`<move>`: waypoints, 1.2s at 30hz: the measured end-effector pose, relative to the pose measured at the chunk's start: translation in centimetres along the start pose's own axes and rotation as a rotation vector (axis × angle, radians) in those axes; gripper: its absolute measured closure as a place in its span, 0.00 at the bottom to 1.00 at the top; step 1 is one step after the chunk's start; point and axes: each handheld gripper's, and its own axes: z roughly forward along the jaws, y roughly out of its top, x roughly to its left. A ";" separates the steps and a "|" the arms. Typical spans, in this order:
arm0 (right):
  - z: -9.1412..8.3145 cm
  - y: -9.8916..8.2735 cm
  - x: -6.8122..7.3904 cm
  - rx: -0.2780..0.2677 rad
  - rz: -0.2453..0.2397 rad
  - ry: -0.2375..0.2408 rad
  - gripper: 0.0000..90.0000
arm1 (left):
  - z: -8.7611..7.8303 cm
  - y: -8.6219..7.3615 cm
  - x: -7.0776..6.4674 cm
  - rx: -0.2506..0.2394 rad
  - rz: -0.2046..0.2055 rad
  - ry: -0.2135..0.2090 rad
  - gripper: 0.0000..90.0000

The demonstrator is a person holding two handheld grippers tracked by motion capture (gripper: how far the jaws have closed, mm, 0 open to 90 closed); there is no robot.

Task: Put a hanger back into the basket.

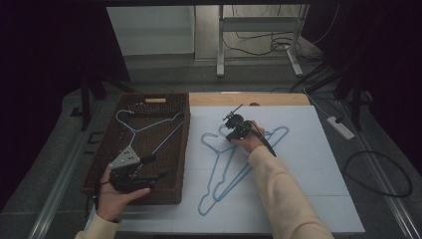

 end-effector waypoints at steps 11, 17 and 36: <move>-2.9 -1.7 0.3 -0.108 0.027 0.058 0.95 | -0.1 0.0 -0.1 -0.002 0.001 0.007 0.38; -5.0 -2.8 0.7 -0.181 0.040 0.069 0.95 | -0.1 0.1 -0.3 -0.001 0.005 0.006 0.38; -9.0 -6.4 2.1 -0.330 0.045 0.087 0.95 | 0.8 0.7 -1.8 0.018 0.013 -0.051 0.38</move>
